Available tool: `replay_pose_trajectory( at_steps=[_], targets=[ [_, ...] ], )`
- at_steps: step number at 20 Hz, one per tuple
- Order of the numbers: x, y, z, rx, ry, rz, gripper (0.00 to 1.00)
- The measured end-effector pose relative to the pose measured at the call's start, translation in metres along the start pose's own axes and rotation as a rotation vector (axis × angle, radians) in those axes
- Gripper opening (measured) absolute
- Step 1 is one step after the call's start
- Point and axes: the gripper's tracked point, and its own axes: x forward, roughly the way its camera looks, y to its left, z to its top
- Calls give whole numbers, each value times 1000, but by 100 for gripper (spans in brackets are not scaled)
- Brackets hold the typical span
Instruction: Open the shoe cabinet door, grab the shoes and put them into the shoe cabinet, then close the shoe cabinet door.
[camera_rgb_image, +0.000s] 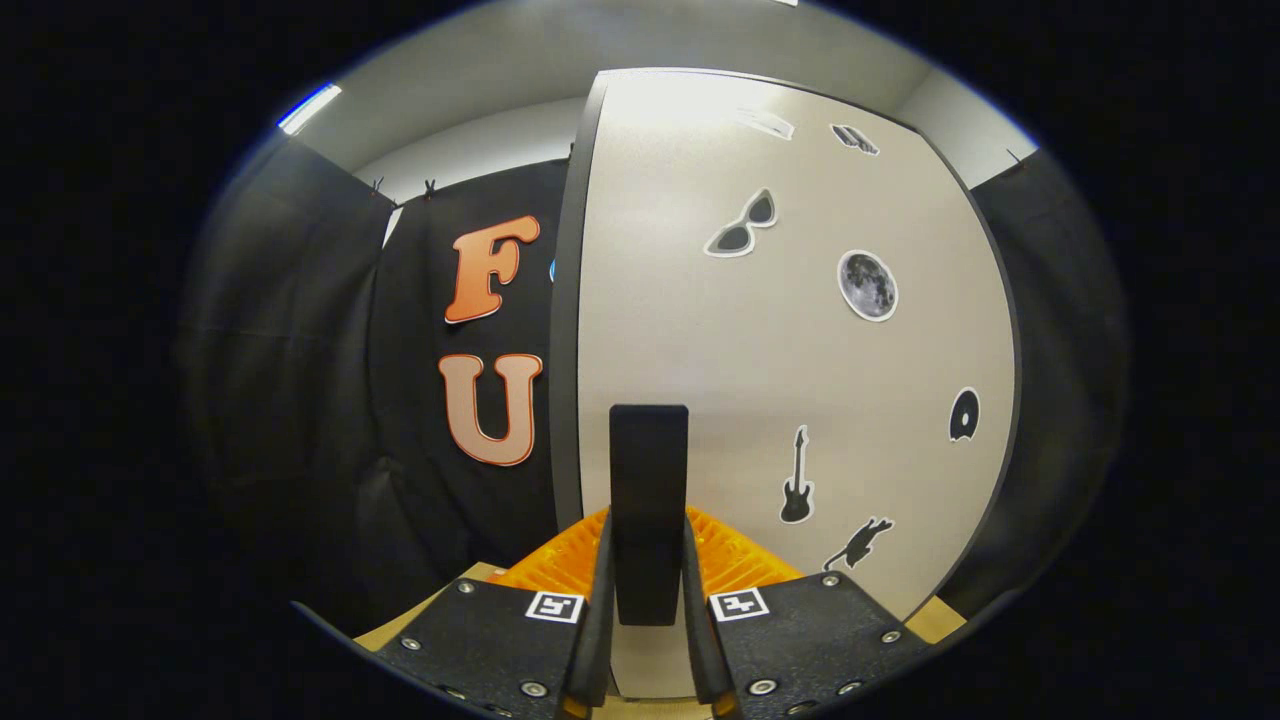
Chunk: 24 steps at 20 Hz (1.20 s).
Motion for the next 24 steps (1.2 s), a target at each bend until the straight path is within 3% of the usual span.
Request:
replay_pose_trajectory(
  at_steps=[6,14,24],
  targets=[
    [-29,1,9,11,18,39,32],
    [-81,-20,9,9,24,21,32],
    [-115,-46,6,7,25,-10,30]
  ],
)
